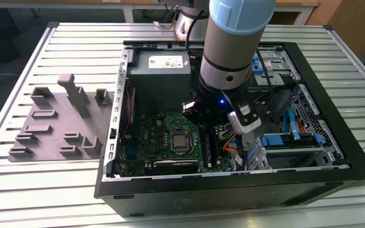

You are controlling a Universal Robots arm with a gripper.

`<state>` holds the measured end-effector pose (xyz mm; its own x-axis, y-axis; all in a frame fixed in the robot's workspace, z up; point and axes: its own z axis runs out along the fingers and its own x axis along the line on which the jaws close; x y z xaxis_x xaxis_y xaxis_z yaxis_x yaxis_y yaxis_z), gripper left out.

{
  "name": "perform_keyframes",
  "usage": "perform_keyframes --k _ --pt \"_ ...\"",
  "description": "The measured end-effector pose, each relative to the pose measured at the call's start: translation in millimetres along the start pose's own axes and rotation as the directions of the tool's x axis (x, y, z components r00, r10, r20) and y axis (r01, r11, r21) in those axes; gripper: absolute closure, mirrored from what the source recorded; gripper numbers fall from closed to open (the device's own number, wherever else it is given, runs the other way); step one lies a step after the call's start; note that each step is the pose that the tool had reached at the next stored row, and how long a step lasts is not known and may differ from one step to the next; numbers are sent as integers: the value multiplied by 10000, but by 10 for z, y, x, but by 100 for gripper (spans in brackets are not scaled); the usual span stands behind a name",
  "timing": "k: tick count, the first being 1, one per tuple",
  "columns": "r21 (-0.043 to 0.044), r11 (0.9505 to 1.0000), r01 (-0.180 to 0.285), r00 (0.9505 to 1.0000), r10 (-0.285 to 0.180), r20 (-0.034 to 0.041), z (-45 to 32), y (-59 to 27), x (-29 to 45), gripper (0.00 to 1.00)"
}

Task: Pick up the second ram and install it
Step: 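Press down the second ram until it locks into place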

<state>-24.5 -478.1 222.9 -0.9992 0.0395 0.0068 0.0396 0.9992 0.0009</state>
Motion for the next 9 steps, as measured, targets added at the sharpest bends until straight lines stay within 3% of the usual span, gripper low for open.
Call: perform_keyframes --k 9 --pt "-3 10000 6 10000 -6 0 13 0 0 87"
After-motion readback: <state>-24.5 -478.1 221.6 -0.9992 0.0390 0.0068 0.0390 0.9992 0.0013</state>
